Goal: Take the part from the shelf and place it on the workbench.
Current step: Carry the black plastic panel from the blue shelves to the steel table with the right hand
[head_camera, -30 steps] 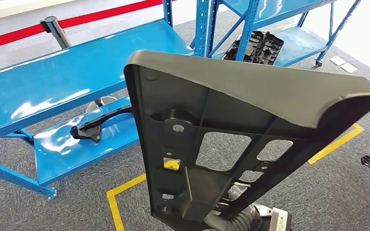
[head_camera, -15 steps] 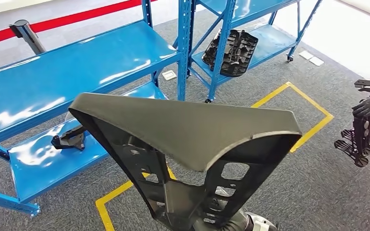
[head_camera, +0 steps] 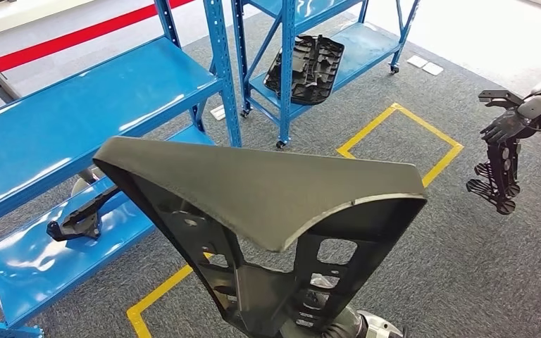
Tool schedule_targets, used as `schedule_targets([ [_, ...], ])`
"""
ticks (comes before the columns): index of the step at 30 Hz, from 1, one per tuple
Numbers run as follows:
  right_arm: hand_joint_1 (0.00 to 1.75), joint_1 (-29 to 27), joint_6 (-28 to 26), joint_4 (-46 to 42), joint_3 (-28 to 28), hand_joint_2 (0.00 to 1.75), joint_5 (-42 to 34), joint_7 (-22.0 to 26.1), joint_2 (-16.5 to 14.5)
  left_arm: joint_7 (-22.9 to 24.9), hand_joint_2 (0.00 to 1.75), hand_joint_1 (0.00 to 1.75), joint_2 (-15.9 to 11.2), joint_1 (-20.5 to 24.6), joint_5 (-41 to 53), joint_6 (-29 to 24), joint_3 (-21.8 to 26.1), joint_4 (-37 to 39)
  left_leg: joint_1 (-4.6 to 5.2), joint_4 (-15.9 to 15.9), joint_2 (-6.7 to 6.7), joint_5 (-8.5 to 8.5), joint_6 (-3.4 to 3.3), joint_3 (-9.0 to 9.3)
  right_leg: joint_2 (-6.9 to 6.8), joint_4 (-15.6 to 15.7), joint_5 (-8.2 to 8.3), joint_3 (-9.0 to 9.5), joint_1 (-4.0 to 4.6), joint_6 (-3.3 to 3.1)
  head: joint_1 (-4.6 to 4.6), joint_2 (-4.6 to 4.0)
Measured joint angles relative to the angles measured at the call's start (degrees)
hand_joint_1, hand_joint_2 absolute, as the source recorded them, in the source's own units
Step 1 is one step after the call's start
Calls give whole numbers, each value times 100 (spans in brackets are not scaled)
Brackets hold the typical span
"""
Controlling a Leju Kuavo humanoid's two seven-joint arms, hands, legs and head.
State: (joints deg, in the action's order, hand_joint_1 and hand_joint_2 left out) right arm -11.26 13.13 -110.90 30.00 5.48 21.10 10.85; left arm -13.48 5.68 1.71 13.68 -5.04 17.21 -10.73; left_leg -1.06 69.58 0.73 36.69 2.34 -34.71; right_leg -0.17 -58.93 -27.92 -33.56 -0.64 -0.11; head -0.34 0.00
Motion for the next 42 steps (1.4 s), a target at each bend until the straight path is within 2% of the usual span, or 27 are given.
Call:
schedule_targets([
  [1,175,12,-12,3,5,175,11,3,-4,1,175,0,1,-12,-1,-3,12,0,6,350,-30,113,-2,-172,47,-4,-5,4,5,-12,1,0],
  [2,175,19,-29,12,6,175,29,7,-9,0,175,0,1,-23,-1,-8,24,0,9,528,-43,116,-5,-269,101,-8,-9,11,9,-18,1,0],
  [3,175,26,-52,22,5,175,52,10,-15,-1,175,0,1,-32,-1,-13,38,0,11,514,-51,15,-10,-285,163,-15,-16,20,9,-19,1,0],
  [4,175,34,-76,33,3,175,76,14,-22,-5,175,0,0,-36,1,-16,51,-1,8,261,-70,-184,-14,-195,224,-25,-26,33,4,-11,1,0],
  [6,175,56,-104,50,1,175,110,18,-40,-14,175,0,1,-38,9,-19,76,-1,-15,-472,-271,-571,-18,84,338,-66,-57,39,-2,29,1,0],
  [8,175,79,-109,62,0,175,122,21,-51,-21,175,0,3,-41,18,-19,90,-1,-29,-848,-471,-676,-38,218,434,-101,-67,5,-1,90,-2,0],
  [9,175,86,-111,67,-1,175,126,25,-52,-22,175,0,4,-45,20,-19,93,-1,-17,-869,-491,-654,-62,225,479,-100,-56,-13,-5,123,-4,-1],
  [10,175,88,-113,72,-2,175,129,30,-53,-24,175,0,4,-44,20,-19,96,-2,-12,-879,-445,-656,-101,224,526,-87,-42,-26,-19,156,-5,0],
  [12,175,85,-122,78,-16,175,145,45,-54,-32,175,0,4,-38,22,-28,107,-7,-12,-910,-334,-673,-182,237,451,-159,-93,-72,-28,208,-12,-1],
  [14,175,91,-134,84,-44,175,170,56,-54,-40,175,0,5,-28,28,-37,117,-10,-16,-934,-207,-683,-236,246,245,-623,-347,-301,-16,234,-23,-1],
  [16,175,94,-157,98,-74,175,205,57,-54,-39,175,0,7,-34,33,-36,121,-11,-2,-936,-68,-674,-259,246,145,-1350,-640,-673,-12,243,-27,-1],
  [17,175,90,-174,111,-88,175,225,57,-53,-38,175,0,7,-37,36,-36,122,-11,5,-935,3,-668,-266,248,129,-1571,-681,-792,-12,244,-27,0],
  [18,175,87,-191,123,-100,175,247,57,-52,-38,175,0,7,-36,37,-36,123,-11,9,-935,66,-662,-269,252,118,-1585,-618,-808,-11,243,-27,0],
  [19,175,83,-207,133,-111,175,263,57,-52,-38,175,0,7,-30,37,-36,124,-11,12,-935,119,-654,-270,260,98,-1364,-459,-704,-8,237,-27,0],
  [21,175,82,-224,141,-136,175,288,57,-51,-39,175,0,11,-13,39,-36,124,-11,22,-935,199,-633,-249,287,-37,-583,-109,-307,23,211,-27,-1],
  [23,175,79,-229,143,-157,175,310,60,-52,-40,175,0,17,-2,43,-36,124,-11,42,-942,255,-613,-206,309,-155,-99,23,-70,72,169,-26,-1],
  [26,175,52,-229,143,-171,175,343,63,-54,-38,175,0,33,12,47,-36,124,-11,52,-985,309,-601,-124,359,-96,-15,27,-51,76,99,-25,0],
  [28,175,49,-225,143,-170,175,356,71,-59,-38,175,0,40,23,52,-36,124,-13,46,-815,183,-460,-84,312,-41,35,51,-21,40,28,-22,0],
  [31,175,83,-167,149,-173,175,309,77,-68,-31,175,0,42,16,58,-36,126,-13,39,171,-37,23,-74,-131,58,49,52,0,27,-37,-19,0],
  [32,175,101,-129,159,-180,175,266,76,-69,-26,175,0,42,12,61,-36,126,-12,37,455,-51,99,-70,-271,107,46,50,4,26,-41,-19,-1],
  [33,175,122,-91,171,-196,175,218,75,-70,-22,175,0,42,12,65,-36,126,-11,33,568,-56,74,-67,-338,163,41,48,9,23,-41,-19,-1],
  [34,175,140,-57,186,-218,175,178,73,-70,-18,175,0,42,16,69,-36,127,-11,26,430,-62,-67,-64,-291,220,33,43,17,15,-34,-19,-1],
  [35,175,157,-30,197,-244,175,148,72,-71,-16,175,0,42,20,75,-37,128,-12,11,92,-91,-283,-59,-151,278,16,32,24,3,-18,-19,-1],
  [37,175,178,-1,209,-292,175,119,69,-71,-1,175,0,52,23,85,-42,133,-11,-30,-603,-280,-581,-47,145,387,-43,-2,12,-8,40,-20,0],
  [39,175,183,11,214,-328,175,113,67,-71,21,175,0,66,21,98,-52,136,-9,-33,-864,-399,-626,-66,250,472,-79,-12,-21,-8,106,-23,0],
  [41,175,164,15,216,-362,175,113,65,-71,50,175,0,72,24,115,-71,141,-9,-12,-882,-319,-641,-133,248,532,-64,4,-37,-24,160,-25,0],
  [42,175,151,16,217,-381,175,113,60,-71,65,175,0,74,26,123,-82,146,-10,-14,-889,-274,-650,-167,251,496,-84,-14,-51,-26,180,-28,0],
])
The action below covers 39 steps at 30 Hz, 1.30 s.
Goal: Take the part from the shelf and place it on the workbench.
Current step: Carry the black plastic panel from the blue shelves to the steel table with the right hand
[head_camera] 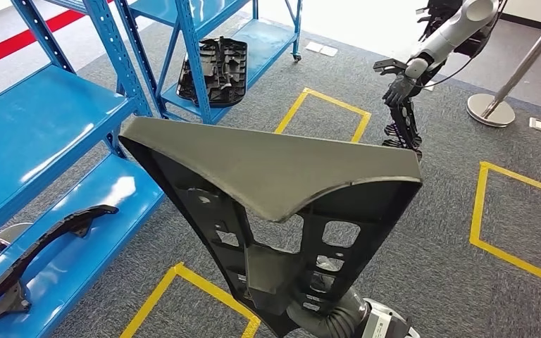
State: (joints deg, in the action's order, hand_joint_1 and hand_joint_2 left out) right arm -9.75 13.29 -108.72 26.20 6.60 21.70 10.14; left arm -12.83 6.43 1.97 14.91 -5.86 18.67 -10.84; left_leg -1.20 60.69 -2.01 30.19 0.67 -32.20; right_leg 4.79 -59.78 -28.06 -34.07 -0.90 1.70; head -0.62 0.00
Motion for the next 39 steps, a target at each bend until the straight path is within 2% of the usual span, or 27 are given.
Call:
schedule_targets([
  [2,175,-14,0,2,-38,175,-3,-13,0,20,175,0,7,2,12,-13,19,-2,-14,-13,109,-9,-56,3,-176,-341,-202,-165,11,28,-11,0],
  [3,175,-18,2,3,-52,175,-5,-22,0,28,175,0,9,-1,18,-14,29,-3,-9,-14,171,-5,-73,4,-279,-693,-375,-338,19,35,-16,0],
  [5,175,-25,9,12,-73,175,-10,-39,0,39,175,0,11,-10,26,-13,51,-3,2,-13,308,8,-95,3,-359,-1443,-663,-725,18,41,-19,0],
  [6,175,-31,14,18,-84,175,-13,-45,-1,43,175,0,11,-9,29,-13,59,-3,6,-13,374,16,-101,6,-374,-1634,-685,-832,18,41,-19,0],
  [7,175,-37,19,25,-94,175,-15,-49,-1,44,175,0,13,-5,31,-13,66,-3,9,-13,432,24,-101,14,-387,-1587,-593,-821,18,40,-19,0],
  [8,175,-44,26,29,-107,175,-16,-50,-2,43,175,0,16,2,33,-11,70,-3,10,-13,483,36,-97,29,-420,-1303,-406,-688,19,35,-19,0],
  [9,175,-49,33,32,-118,175,-17,-52,-2,43,175,0,22,7,36,-9,72,-3,10,-13,529,51,-85,48,-491,-887,-190,-481,22,27,-19,0],
  [11,175,-55,51,34,-132,175,-20,-57,-7,43,175,0,35,14,51,-5,74,-3,36,-16,598,84,-41,81,-674,-190,48,-141,66,0,-18,0],
  [12,175,-59,55,35,-134,175,-23,-61,-13,45,175,0,41,15,60,-4,75,-3,50,-26,629,94,-14,95,-723,-47,65,-78,87,-18,-17,0],
  [14,175,-73,62,37,-139,175,-28,-67,-23,51,175,0,53,20,78,-4,76,-3,64,-69,699,99,42,135,-671,-4,49,-82,109,-63,-15,0],
  [16,175,-91,72,38,-146,175,-32,-72,-32,56,175,0,67,28,95,-5,76,-7,49,-21,631,173,96,155,-588,37,63,-54,85,-129,-14,0],
  [17,175,-93,79,38,-150,175,-35,-75,-37,58,175,0,71,30,101,-6,77,-9,43,158,524,291,112,92,-547,59,70,-33,69,-169,-13,0],
  [19,175,-93,91,38,-154,175,-42,-84,-54,69,175,0,74,20,108,-7,80,-11,42,849,292,638,119,-220,-461,70,64,-4,60,-228,-11,0],
  [20,175,-93,96,40,-154,175,-44,-91,-61,79,175,0,74,9,109,-7,82,-10,44,1235,241,780,119,-409,-409,67,59,2,66,-244,-10,0],
  [21,175,-96,99,45,-154,175,-45,-98,-67,94,175,0,74,0,111,-7,84,-10,45,1480,222,825,118,-544,-350,63,54,9,71,-251,-10,-1],
  [22,175,-98,101,50,-154,175,-46,-106,-70,112,175,0,74,-5,114,-8,85,-10,45,1519,215,756,117,-590,-285,57,49,17,74,-254,-10,-1],
  [23,175,-99,102,55,-154,175,-46,-114,-72,139,175,0,74,-5,122,-12,85,-10,42,1326,202,582,115,-532,-219,50,41,30,72,-250,-10,0],
  [25,175,-97,109,61,-154,175,-49,-126,-81,241,175,0,74,2,157,-25,85,-10,21,568,29,152,112,-239,-93,22,11,51,64,-218,-10,0],
  [26,175,-90,113,65,-154,175,-50,-132,-86,302,175,0,74,3,179,-33,85,-7,7,262,-89,27,105,-119,-35,0,-2,46,66,-192,-13,0],
  [28,175,-73,128,75,-151,175,-52,-142,-97,421,175,0,74,1,216,-51,85,-2,14,33,-227,-12,75,-38,64,-17,-1,14,56,-127,-19,0],
  [30,175,-63,154,90,-151,175,-52,-148,-107,521,175,0,74,2,241,-71,86,-1,32,-1,-132,-31,9,-35,133,-1,18,-10,27,-62,-21,0],
  [32,175,-56,174,102,-152,175,-52,-150,-113,606,175,0,74,9,263,-84,87,-2,19,-39,-9,-53,-61,-22,-24,-175,-96,-107,35,-18,-33,0],
  [34,175,-46,179,108,-153,175,-51,-160,-120,692,175,0,74,5,296,-107,87,-3,17,-57,131,-56,-99,-15,-270,-781,-402,-411,48,6,-46,0],
  [36,175,-61,171,115,-154,175,-44,-174,-130,791,175,0,71,-12,335,-146,91,-3,24,-58,283,-44,-112,-14,-353,-1447,-627,-761,34,19,-47,0],
  [37,175,-77,166,119,-154,175,-38,-178,-133,832,175,0,69,-17,354,-164,96,-3,26,-57,354,-36,-113,-11,-371,-1546,-602,-822,28,23,-47,0],
  [38,175,-94,162,120,-154,175,-30,-181,-135,861,175,0,68,-16,371,-176,101,-3,26,-57,415,-27,-108,-3,-394,-1424,-480,-771,23,25,-47,0],
  [39,175,-106,157,120,-154,175,-21,-183,-136,879,175,0,67,-12,389,-185,105,-3,26,-57,469,-15,-98,10,-445,-1102,-292,-613,22,24,-47,0],
])
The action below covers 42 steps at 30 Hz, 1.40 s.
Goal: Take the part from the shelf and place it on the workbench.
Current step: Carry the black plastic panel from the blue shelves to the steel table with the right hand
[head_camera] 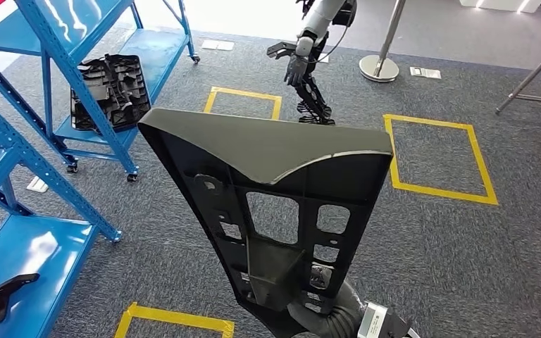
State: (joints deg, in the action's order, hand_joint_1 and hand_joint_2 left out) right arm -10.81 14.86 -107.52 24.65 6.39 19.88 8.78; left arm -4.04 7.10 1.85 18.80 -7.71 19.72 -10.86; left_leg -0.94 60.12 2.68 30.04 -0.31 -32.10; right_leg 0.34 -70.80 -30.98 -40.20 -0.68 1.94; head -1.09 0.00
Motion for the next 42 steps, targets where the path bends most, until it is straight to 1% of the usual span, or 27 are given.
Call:
schedule_targets([
  [2,175,-15,-20,-2,1,175,10,-2,-5,17,175,0,-3,5,38,-22,4,0,16,1,84,33,43,34,-209,762,294,384,24,-22,1,0],
  [3,175,-29,-37,-3,2,175,12,-1,-11,26,175,0,-9,5,63,-44,4,0,29,-2,120,50,70,51,-284,998,353,502,42,-40,2,0],
  [4,175,-46,-54,-4,2,175,12,-1,-16,34,175,0,-14,5,83,-64,4,0,41,-7,150,64,96,66,-324,1106,356,551,61,-59,3,0],
  [7,175,-109,-89,-6,3,175,13,-2,-27,57,175,0,-23,6,122,-111,4,-3,42,-45,226,81,167,121,-229,1135,351,559,86,-126,5,-1],
  [9,175,-137,-98,-9,4,175,19,-2,-32,64,175,0,-34,12,129,-134,4,-8,23,87,107,194,210,105,-154,1175,364,598,67,-194,8,0],
  [10,175,-143,-99,-10,5,175,21,-1,-37,63,175,0,-40,11,130,-144,5,-10,17,319,-5,334,221,16,-113,1192,367,622,51,-232,11,0],
  [12,175,-146,-100,-8,10,175,19,6,-44,41,175,0,-67,7,118,-188,19,-11,18,1058,-197,673,221,-323,-25,1193,355,643,53,-280,16,0],
  [13,175,-144,-99,-5,14,175,11,14,-46,30,175,0,-89,0,109,-224,36,-11,22,1384,-230,773,221,-487,31,1190,350,650,59,-293,17,0],
  [14,175,-139,-94,2,19,175,-2,29,-46,21,175,0,-120,-8,99,-264,64,-12,24,1537,-244,770,219,-580,92,1185,345,656,62,-299,17,0],
  [15,175,-131,-87,11,24,175,-18,49,-45,20,175,0,-151,-14,95,-294,95,-14,23,1468,-252,657,217,-574,159,1177,340,664,61,-300,17,0],
  [16,175,-120,-78,20,26,175,-36,73,-44,22,175,0,-186,-19,90,-311,126,-16,20,1184,-278,454,215,-471,227,1165,330,674,55,-293,17,0],
  [18,175,-91,-64,34,28,175,-62,115,-42,26,175,0,-239,-21,83,-315,171,-22,-2,434,-472,87,212,-179,345,1125,299,678,46,-250,18,0],
  [19,175,-78,-62,39,28,175,-68,129,-40,26,175,0,-258,-19,79,-311,188,-24,-9,187,-564,-2,200,-84,392,1106,290,667,46,-220,18,0],
  [21,175,-59,-60,46,29,175,-76,140,-38,31,175,0,-278,-19,70,-305,221,-26,6,62,-631,-7,154,-43,470,1101,299,639,45,-164,18,-1],
  [22,175,-56,-60,48,31,175,-78,143,-37,31,175,0,-287,-21,69,-304,238,-27,10,59,-578,-18,115,-45,506,1113,309,629,37,-138,17,-1],
  [24,175,-49,-59,50,33,175,-81,160,-34,17,175,0,-310,-25,62,-294,269,-37,5,39,-475,-34,48,-37,388,1023,246,578,39,-99,13,0],
  [26,175,-23,-60,56,33,175,-83,203,-33,-9,175,0,-322,-29,58,-254,292,-46,0,24,-351,-37,1,-33,163,534,-27,340,49,-74,6,0],
  [28,175,-11,-66,70,33,175,-78,258,-32,-26,175,0,-333,-44,79,-197,303,-48,7,24,-210,-25,-20,-33,82,-229,-343,-49,44,-60,3,0],
  [29,175,-19,-76,78,33,175,-68,285,-33,-37,175,0,-337,-51,96,-167,304,-48,8,24,-140,-16,-24,-30,71,-456,-385,-171,42,-55,2,0],
  [30,175,-34,-88,82,33,175,-53,311,-33,-59,175,0,-340,-53,115,-132,304,-48,9,24,-75,-7,-25,-23,60,-476,-321,-193,41,-52,2,0],
  [32,175,-69,-124,86,33,175,-8,354,-33,-126,175,0,-343,-49,149,-50,304,-49,8,24,32,20,-9,9,-26,157,59,116,42,-57,2,0],
  [33,175,-82,-145,86,35,175,17,369,-33,-165,175,0,-343,-45,166,-8,304,-50,16,23,74,36,9,29,-147,562,204,321,58,-67,2,0],
  [35,175,-112,-208,82,39,175,66,398,-38,-237,175,0,-343,-35,210,69,303,-50,41,12,144,65,58,66,-313,1052,333,560,96,-96,4,-1],
  [36,175,-138,-245,80,41,175,90,412,-39,-270,175,0,-342,-30,236,102,303,-50,52,-4,178,71,86,86,-335,1098,312,575,118,-114,5,-1],
  [38,175,-221,-329,65,48,175,132,436,-40,-322,175,0,-337,-14,287,154,302,-52,52,-29,214,92,150,138,-237,1136,332,586,112,-170,7,0],
  [40,175,-300,-414,32,70,175,165,451,-39,-361,175,0,-330,1,332,186,301,-56,40,142,70,228,193,99,-154,1182,348,626,79,-242,12,-1],
  [42,175,-362,-505,-3,110,175,179,464,-36,-384,175,0,-324,-1,379,214,297,-55,34,783,-152,556,201,-189,-65,1196,342,657,69,-299,18,-1],
])
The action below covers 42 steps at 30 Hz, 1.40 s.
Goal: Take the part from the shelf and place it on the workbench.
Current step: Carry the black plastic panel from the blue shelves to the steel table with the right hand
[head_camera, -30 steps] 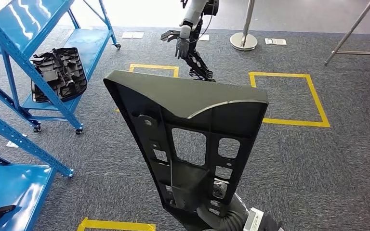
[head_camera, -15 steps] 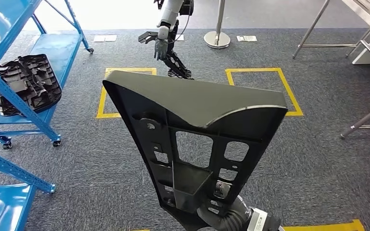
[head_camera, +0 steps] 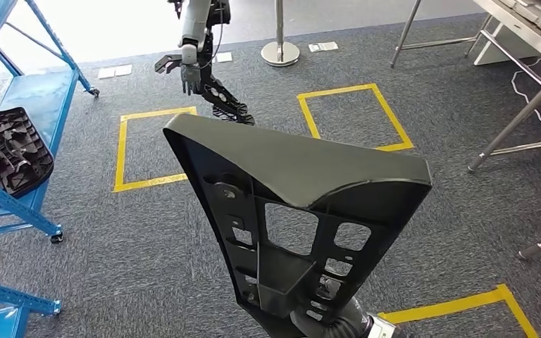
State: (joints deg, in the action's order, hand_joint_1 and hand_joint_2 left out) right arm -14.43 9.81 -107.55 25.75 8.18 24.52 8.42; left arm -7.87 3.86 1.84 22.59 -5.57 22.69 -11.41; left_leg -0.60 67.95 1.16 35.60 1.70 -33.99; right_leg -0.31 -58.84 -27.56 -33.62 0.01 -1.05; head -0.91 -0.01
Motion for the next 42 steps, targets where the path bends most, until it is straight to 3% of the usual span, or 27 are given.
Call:
schedule_targets([
  [2,175,-70,-78,-15,38,175,3,7,1,-10,175,0,4,-17,35,17,-4,3,1,682,-87,235,1,-344,118,-4,-10,16,6,-25,2,1],
  [3,175,-106,-107,-19,56,175,3,8,1,-11,175,0,5,-22,44,17,-4,4,0,761,-97,187,0,-409,186,-8,-13,24,7,-27,2,1],
  [4,175,-132,-130,-21,75,175,3,7,1,-11,175,0,5,-22,51,17,-4,4,-4,647,-104,49,-1,-386,253,-14,-16,33,5,-26,2,1],
  [5,175,-151,-153,-24,96,175,2,4,0,-9,175,0,5,-19,59,17,-4,5,-12,316,-141,-181,-2,-264,326,-24,-26,45,-2,-15,2,1],
  [7,175,-156,-189,-31,133,175,-3,-6,-1,13,175,0,10,-14,73,19,-5,7,-38,-403,-346,-515,-8,23,448,-66,-54,45,-6,30,-1,1],
  [9,175,-162,-211,-35,162,175,-10,-20,-3,49,175,0,21,-7,88,19,-7,9,-34,-720,-476,-598,-38,148,549,-87,-63,21,-13,94,-4,1],
  [11,175,-179,-219,-41,180,175,-13,-29,-5,75,175,0,30,5,96,19,-8,9,-15,-752,-391,-612,-102,153,611,-71,-49,0,-32,158,-5,0],
  [13,175,-189,-238,-53,193,175,-9,-37,-6,85,175,0,36,12,102,22,-7,8,-27,-797,-286,-636,-172,167,467,-212,-158,-74,-27,203,-9,0],
  [16,175,-188,-276,-66,201,175,-6,-45,-5,97,175,0,43,1,116,52,-7,8,-32,-824,-85,-639,-223,175,188,-1166,-636,-545,-26,243,-14,1],
  [18,175,-198,-294,-67,203,175,4,-54,-5,116,175,0,48,-7,129,67,-7,9,-32,-823,58,-625,-229,178,148,-1621,-736,-786,-41,266,-14,1],
  [19,175,-203,-303,-70,205,175,13,-60,-5,126,175,0,50,-4,138,69,-7,9,-33,-822,118,-616,-224,184,129,-1533,-632,-751,-51,276,-14,1],
  [21,175,-212,-321,-96,209,175,41,-80,-5,145,175,0,58,6,159,73,-7,8,-32,-822,220,-591,-193,215,-18,-808,-258,-390,-63,281,-14,1],
  [23,175,-217,-340,-134,228,175,67,-99,-8,159,175,0,68,10,174,79,-7,8,-8,-821,301,-557,-137,250,-185,-171,-45,-71,-33,253,-12,1],
  [24,175,-223,-356,-153,243,175,81,-103,-10,162,175,0,73,11,181,88,-7,8,4,-825,334,-545,-107,268,-222,-53,-35,-17,-15,230,-11,1],
  [26,175,-242,-393,-191,269,175,124,-107,-15,164,175,0,87,20,191,110,-8,7,7,-851,395,-533,-45,312,-146,-37,-45,-16,6,169,-9,1],
  [28,175,-256,-430,-246,300,175,201,-104,-18,167,175,0,104,34,198,131,-8,5,-16,-760,293,-444,9,318,-73,-2,-38,23,-7,99,-9,1],
  [29,175,-254,-451,-276,320,175,238,-101,-24,169,175,0,110,37,202,138,-8,5,-24,-565,181,-322,25,246,-36,16,-34,49,-20,61,-7,1],
  [31,175,-242,-486,-318,367,175,308,-104,-46,175,175,0,117,23,192,163,-8,6,-28,171,-37,28,28,-96,51,20,-42,73,-26,10,-1,1],
  [33,175,-238,-515,-334,421,175,385,-132,-62,179,175,0,121,-1,165,193,-1,7,-26,777,-91,193,27,-416,167,16,-51,85,-15,-7,2,1],
  [34,175,-239,-536,-339,453,175,424,-150,-63,181,175,0,121,-7,157,202,3,7,-26,779,-98,108,24,-446,230,13,-55,95,-13,-9,2,0],
  [35,175,-238,-567,-346,482,175,458,-167,-66,182,175,0,121,-8,154,212,7,7,-28,562,-116,-73,20,-374,293,9,-62,108,-16,-3,2,0],
  [37,175,-238,-640,-369,526,175,501,-190,-69,186,175,0,121,-11,162,237,11,9,-46,-196,-302,-488,15,-82,408,-27,-94,120,-23,37,2,0],
  [38,175,-239,-681,-388,538,175,515,-200,-70,188,175,0,124,-15,170,250,13,10,-56,-489,-407,-602,8,31,465,-52,-111,108,-23,67,1,1],
  [40,175,-249,-756,-427,556,175,529,-211,-68,193,175,0,133,-27,193,272,15,14,-45,-706,-507,-628,-29,107,556,-78,-120,72,-29,129,-3,1],
  [42,175,-274,-814,-458,576,175,538,-215,-61,201,175,0,144,-30,216,294,16,13,-29,-726,-411,-634,-105,108,601,-70,-113,48,-55,183,-5,1],
])
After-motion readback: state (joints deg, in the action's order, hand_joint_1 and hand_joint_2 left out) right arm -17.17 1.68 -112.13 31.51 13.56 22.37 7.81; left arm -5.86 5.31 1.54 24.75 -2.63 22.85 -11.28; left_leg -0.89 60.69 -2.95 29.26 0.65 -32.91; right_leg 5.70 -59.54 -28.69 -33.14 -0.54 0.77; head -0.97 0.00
